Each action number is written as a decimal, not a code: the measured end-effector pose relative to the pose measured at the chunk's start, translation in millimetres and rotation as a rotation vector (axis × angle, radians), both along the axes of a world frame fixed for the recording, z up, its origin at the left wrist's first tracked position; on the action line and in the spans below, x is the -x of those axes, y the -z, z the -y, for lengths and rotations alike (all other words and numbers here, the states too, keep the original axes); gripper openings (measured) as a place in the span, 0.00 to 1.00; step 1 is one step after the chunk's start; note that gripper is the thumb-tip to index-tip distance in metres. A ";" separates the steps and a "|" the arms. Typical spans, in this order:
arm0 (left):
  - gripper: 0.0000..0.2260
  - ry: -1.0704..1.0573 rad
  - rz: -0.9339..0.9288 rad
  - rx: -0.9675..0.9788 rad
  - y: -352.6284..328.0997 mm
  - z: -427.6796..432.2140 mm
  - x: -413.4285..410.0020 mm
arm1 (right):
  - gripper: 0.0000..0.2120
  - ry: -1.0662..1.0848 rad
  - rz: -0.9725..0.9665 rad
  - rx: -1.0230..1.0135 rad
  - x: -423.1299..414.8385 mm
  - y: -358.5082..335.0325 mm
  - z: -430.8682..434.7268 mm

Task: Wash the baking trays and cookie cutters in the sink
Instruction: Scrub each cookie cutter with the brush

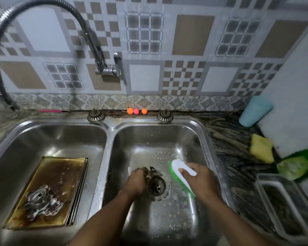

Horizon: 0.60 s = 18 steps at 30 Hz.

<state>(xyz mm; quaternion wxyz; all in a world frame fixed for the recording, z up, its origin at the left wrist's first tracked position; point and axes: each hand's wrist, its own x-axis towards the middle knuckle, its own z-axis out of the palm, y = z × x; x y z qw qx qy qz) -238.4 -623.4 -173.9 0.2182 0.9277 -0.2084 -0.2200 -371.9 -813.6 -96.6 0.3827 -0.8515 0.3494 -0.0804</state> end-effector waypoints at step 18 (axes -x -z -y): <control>0.06 0.210 -0.265 0.554 -118.6 127.3 129.7 | 0.10 0.332 0.027 0.128 150.9 -102.6 124.9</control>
